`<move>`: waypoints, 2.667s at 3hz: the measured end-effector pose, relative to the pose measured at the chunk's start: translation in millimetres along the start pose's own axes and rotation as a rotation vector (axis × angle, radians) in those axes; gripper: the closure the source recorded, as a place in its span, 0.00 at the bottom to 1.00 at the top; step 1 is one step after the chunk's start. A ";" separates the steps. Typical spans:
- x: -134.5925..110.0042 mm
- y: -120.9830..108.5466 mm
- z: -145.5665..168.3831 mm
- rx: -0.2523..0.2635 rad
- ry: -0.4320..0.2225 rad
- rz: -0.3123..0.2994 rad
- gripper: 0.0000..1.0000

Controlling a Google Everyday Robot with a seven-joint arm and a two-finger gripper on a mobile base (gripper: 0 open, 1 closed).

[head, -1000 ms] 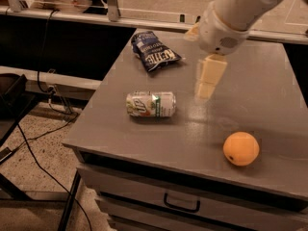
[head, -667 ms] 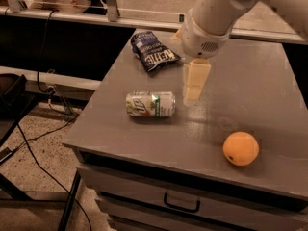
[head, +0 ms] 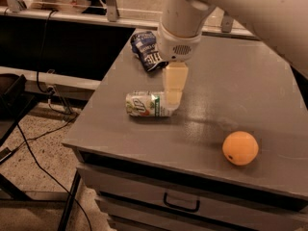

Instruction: Place 7up can upright

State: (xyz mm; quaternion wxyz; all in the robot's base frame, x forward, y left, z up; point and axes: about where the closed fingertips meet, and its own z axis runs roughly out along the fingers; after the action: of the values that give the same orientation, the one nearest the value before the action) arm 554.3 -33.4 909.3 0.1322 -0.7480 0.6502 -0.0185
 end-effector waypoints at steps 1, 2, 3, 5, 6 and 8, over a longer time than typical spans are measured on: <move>-20.8 7.2 8.4 -0.038 0.020 0.058 0.00; -50.7 24.4 12.3 -0.075 -0.031 0.093 0.00; -51.6 24.7 12.4 -0.076 -0.033 0.094 0.00; -61.5 29.1 30.6 -0.073 -0.002 0.137 0.00; -65.2 29.6 50.6 -0.065 0.091 0.177 0.00; -61.0 33.5 75.6 -0.044 0.208 0.246 0.16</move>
Offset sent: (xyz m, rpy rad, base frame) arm -0.0509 0.0738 -0.0109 0.0906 0.1444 -0.0796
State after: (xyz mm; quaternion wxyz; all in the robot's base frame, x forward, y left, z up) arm 527.6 35.3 837.8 0.0488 -0.6595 0.7473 -0.0654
